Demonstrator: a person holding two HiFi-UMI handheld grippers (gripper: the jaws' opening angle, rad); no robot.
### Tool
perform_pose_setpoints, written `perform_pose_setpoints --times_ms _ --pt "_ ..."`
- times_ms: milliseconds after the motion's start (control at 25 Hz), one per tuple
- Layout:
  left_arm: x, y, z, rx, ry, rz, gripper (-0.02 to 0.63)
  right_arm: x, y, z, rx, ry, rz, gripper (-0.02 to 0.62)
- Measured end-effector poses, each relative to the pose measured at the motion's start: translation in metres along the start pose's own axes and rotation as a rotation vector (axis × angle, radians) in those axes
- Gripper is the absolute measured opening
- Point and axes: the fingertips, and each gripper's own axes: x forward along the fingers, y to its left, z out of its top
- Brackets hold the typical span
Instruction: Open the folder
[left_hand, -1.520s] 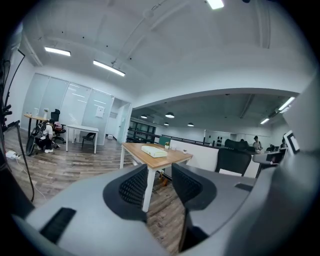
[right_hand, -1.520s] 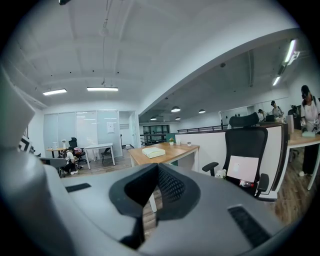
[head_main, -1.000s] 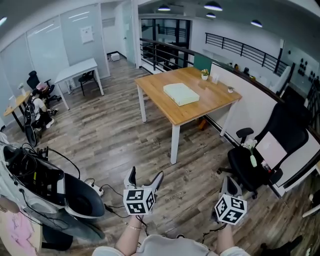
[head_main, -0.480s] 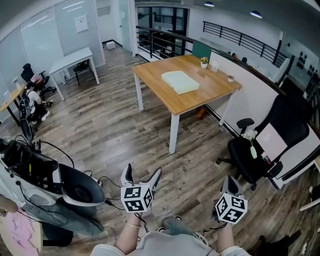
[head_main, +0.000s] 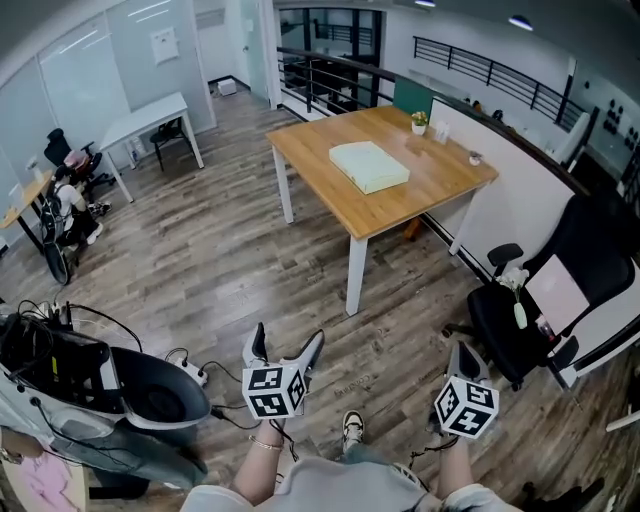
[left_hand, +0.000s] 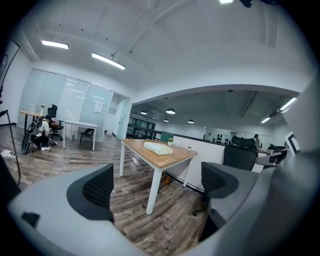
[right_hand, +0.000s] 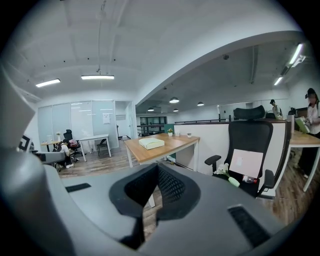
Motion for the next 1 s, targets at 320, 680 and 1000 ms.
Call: perform_pose_setpoints --times_ms 320,680,1000 --pt "0.089 0.016 0.030 -0.017 -0.007 0.030 0.540 0.098 0.005 0.039 -0.020 0.010 0.050 0.001" --pt "0.172 0.027 0.057 -0.034 -0.023 0.073 0.540 0.194 0.002 0.074 -0.026 0.010 0.093 0.002" --pt "0.222 0.028 0.059 -0.027 -0.007 0.079 0.540 0.249 -0.011 0.074 0.001 0.031 0.097 0.002"
